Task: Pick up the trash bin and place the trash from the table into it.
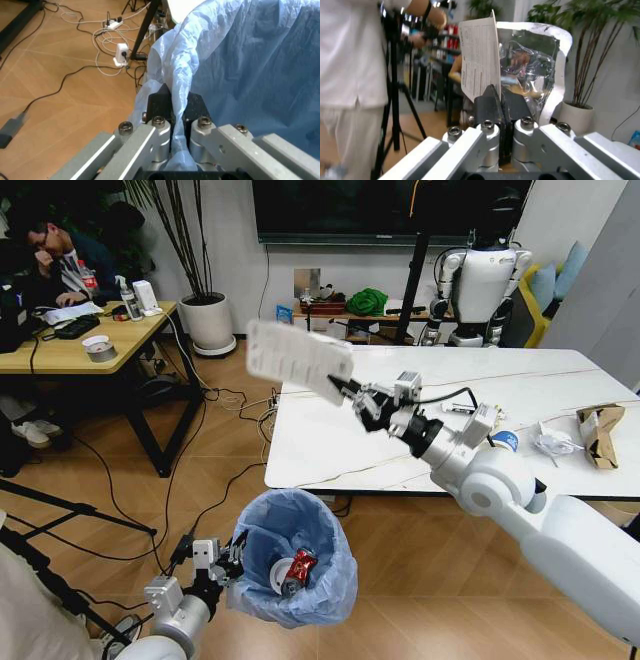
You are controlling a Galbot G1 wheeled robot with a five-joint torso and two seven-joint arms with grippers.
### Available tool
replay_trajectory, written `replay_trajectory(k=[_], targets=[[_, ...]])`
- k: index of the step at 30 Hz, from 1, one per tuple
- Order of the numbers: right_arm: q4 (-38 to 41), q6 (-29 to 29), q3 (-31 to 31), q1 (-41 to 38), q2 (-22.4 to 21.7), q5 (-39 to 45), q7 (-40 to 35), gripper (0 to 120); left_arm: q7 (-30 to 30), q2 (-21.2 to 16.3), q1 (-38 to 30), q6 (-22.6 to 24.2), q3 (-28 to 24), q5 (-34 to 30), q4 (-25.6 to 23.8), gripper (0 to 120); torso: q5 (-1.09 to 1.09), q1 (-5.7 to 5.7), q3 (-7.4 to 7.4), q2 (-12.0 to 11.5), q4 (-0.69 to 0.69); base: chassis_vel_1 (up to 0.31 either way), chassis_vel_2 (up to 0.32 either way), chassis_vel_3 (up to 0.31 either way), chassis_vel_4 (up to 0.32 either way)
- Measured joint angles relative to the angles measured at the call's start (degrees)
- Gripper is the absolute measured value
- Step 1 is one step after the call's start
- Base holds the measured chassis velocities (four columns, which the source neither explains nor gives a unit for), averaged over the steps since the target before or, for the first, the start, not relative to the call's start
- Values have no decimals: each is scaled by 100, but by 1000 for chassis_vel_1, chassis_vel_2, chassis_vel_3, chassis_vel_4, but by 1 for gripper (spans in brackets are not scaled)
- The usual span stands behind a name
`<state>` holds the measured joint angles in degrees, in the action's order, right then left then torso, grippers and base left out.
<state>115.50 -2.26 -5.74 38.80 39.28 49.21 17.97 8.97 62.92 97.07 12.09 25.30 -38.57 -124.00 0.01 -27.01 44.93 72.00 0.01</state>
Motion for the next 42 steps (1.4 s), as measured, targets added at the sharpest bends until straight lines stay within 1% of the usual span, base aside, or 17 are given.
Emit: replay_trajectory(k=[5, 6, 8, 17, 25, 38, 42], targets=[[-29, -205, -2, 326, -260, -1158, 489, 0, 10, -2, -5, 12, 38, -40, -8, 0, 0, 0, 0, 0, -2, 0, 0, 0, 0], [-29, -205, -2, 326, -260, -1158, 489, 0, 10, -2, -5, 12, 38, -40, -8, 0, 0, 0, 0, 0, -2, 0, 0, 0, 0], [-12, -294, -6, 431, -350, -1490, 670, 0, 15, -1, -10, 17, 40, -44, -8, 0, 0, 0, 1, 0, 0, 0, 0, 0, 0], [133, -515, -51, 601, -620, -1846, 1129, 0, 20, 49, -26, 24, 48, -47, -8, 0, -1, 0, 0, 0, -1, 0, 0, 0, 0], [23, -797, -73, 828, -791, -2659, 1661, 0, 23, 60, -15, 30, 18, -24, 3, 0, -1, 0, 0, 0, -1, 0, 0, 0, 0], [-8, -877, -63, 869, -759, -3175, 1777, 0, 33, 82, -32, 51, 7, -58, -19, 0, -1, 0, 0, 0, -1, 0, 0, 0, 0], [-13, -913, -57, 924, -745, -3220, 1776, 0, 33, 100, -30, 58, -10, -55, -19, 0, -1, 0, 0, 0, -1, 0, 0, 0, 0]])
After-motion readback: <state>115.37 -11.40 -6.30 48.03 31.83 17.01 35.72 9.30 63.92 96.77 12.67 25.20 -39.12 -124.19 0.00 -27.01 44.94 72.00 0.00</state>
